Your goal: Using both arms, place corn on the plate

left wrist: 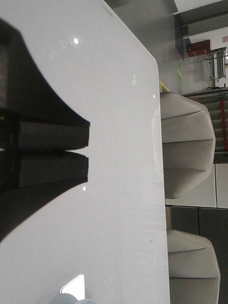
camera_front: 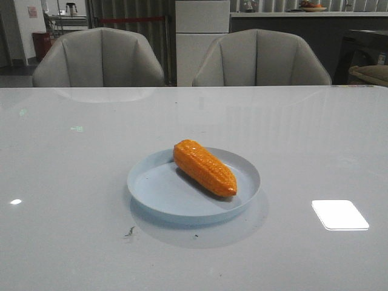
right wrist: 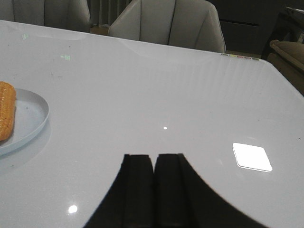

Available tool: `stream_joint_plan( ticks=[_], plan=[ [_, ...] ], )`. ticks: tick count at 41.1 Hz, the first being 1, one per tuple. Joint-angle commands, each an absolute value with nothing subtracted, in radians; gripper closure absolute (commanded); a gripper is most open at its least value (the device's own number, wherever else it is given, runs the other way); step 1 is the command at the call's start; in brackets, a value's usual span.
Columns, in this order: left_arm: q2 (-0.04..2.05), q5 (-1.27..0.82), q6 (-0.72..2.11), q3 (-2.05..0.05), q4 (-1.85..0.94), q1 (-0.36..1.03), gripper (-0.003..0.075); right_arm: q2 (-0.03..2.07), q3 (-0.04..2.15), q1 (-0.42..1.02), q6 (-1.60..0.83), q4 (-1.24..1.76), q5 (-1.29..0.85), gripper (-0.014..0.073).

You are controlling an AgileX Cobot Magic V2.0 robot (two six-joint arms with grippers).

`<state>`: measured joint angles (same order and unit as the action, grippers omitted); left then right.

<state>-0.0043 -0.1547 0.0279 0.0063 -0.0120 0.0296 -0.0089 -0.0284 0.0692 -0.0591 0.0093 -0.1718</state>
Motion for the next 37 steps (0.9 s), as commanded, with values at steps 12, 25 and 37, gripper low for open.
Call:
stream_joint_plan(
  ticks=[12,25,37],
  plan=[
    [-0.013,-0.075,0.027,0.008,-0.023,0.028,0.0631,-0.032,-0.013,0.070,-0.059,0.007,-0.125,0.0529],
    [-0.013,-0.075,0.027,0.008,-0.023,0.028,0.0631,-0.032,-0.013,0.070,-0.059,0.007,-0.125,0.0529],
    [-0.013,-0.075,0.027,0.008,-0.023,0.028,0.0631,-0.032,-0.013,0.070,-0.059,0.007,-0.125,0.0529]
  ],
)
